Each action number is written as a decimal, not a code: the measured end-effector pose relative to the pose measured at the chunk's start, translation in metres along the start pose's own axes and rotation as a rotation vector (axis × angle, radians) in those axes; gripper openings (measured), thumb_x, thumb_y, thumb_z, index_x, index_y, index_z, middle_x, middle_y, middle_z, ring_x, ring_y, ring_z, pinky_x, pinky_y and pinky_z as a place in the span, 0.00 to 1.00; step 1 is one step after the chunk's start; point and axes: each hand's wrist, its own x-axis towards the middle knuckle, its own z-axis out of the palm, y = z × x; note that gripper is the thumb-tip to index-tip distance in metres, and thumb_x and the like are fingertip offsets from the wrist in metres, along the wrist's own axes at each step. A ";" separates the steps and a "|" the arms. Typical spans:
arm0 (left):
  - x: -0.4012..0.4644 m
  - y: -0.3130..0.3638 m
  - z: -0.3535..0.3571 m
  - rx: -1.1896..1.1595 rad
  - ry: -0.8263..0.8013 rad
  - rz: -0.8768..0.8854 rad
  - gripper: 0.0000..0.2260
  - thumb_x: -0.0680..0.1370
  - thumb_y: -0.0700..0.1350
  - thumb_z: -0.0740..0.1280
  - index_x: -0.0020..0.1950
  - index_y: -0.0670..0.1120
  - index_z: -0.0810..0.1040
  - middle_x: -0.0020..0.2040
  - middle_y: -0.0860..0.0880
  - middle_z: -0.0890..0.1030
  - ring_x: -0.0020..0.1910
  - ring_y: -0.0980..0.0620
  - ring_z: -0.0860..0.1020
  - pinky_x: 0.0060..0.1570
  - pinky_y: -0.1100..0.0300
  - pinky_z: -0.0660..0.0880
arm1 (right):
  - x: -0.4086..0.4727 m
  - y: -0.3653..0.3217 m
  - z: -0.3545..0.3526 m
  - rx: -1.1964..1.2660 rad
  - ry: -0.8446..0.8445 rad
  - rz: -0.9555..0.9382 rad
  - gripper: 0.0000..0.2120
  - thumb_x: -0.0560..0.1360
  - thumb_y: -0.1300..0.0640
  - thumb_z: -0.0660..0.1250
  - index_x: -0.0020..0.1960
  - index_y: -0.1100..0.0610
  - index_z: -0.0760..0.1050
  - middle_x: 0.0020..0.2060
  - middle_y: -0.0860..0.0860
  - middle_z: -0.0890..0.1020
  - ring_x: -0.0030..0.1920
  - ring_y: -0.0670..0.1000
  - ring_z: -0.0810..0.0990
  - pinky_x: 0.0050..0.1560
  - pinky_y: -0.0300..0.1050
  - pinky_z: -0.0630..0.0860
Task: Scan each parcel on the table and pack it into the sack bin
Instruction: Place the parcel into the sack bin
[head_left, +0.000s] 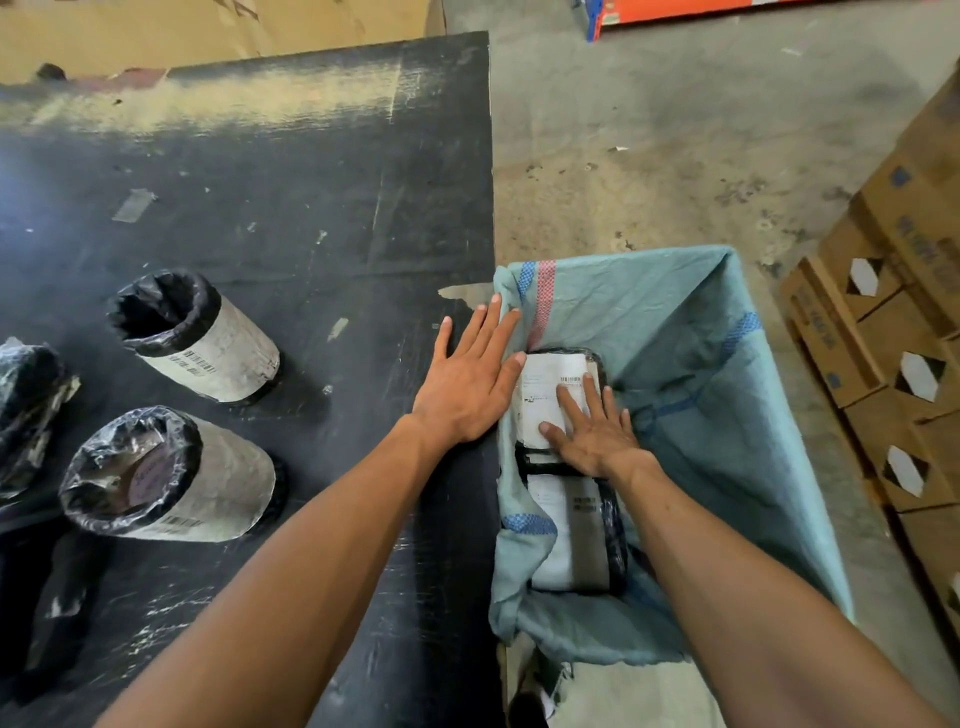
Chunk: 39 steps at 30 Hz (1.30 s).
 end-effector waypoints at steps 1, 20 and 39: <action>0.000 -0.001 -0.001 0.003 0.001 -0.003 0.27 0.86 0.57 0.43 0.83 0.50 0.44 0.83 0.51 0.42 0.82 0.54 0.41 0.79 0.44 0.36 | -0.007 0.000 -0.001 0.024 -0.021 0.001 0.35 0.85 0.32 0.47 0.85 0.41 0.36 0.82 0.51 0.28 0.83 0.57 0.30 0.83 0.60 0.35; -0.026 -0.001 -0.050 -0.289 -0.127 0.024 0.23 0.79 0.60 0.66 0.68 0.46 0.74 0.65 0.46 0.79 0.62 0.45 0.78 0.60 0.53 0.74 | -0.155 0.009 -0.048 0.225 0.232 0.169 0.40 0.85 0.34 0.54 0.87 0.54 0.46 0.85 0.59 0.48 0.85 0.59 0.49 0.82 0.57 0.51; -0.107 -0.134 -0.231 -0.170 0.108 0.055 0.29 0.78 0.63 0.66 0.66 0.40 0.76 0.63 0.43 0.80 0.61 0.43 0.78 0.60 0.52 0.75 | -0.232 -0.215 -0.109 0.064 0.566 0.057 0.27 0.80 0.30 0.61 0.47 0.56 0.72 0.48 0.54 0.78 0.51 0.57 0.78 0.50 0.47 0.70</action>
